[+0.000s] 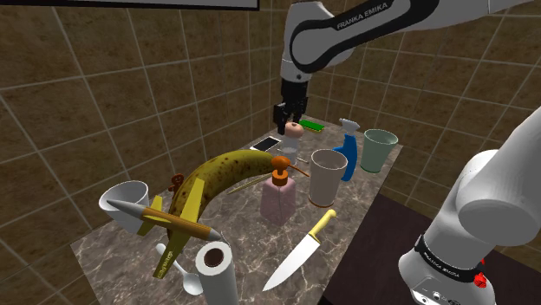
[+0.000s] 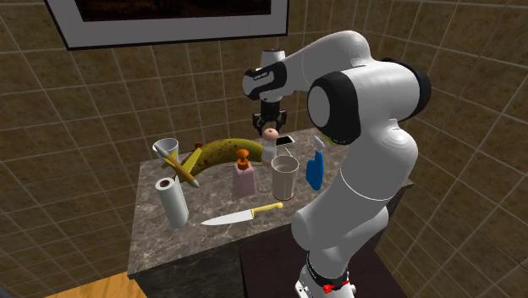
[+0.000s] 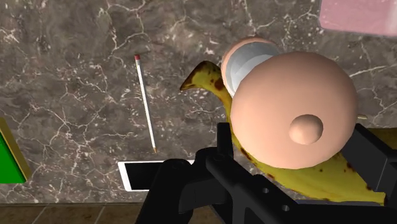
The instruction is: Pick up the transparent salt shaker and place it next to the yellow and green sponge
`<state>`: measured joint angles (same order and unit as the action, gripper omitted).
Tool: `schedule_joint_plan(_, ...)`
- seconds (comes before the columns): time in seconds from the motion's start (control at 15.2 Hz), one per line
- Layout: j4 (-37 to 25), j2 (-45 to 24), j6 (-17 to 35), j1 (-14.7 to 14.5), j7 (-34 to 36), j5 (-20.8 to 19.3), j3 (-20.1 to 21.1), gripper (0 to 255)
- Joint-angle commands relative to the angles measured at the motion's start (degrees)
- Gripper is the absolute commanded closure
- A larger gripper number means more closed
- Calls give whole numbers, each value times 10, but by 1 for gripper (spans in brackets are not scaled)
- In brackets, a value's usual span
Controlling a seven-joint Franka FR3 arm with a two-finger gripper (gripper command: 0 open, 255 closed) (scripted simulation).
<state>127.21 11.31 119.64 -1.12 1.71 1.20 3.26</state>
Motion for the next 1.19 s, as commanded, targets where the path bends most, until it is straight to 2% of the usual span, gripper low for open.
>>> schedule_joint_plan(0.0, -10, 5, -16, 0, 0, 0, 0, 255)
schedule_joint_plan(1.12, -126, 21, -147, 1, 1, 0, -1, 255)
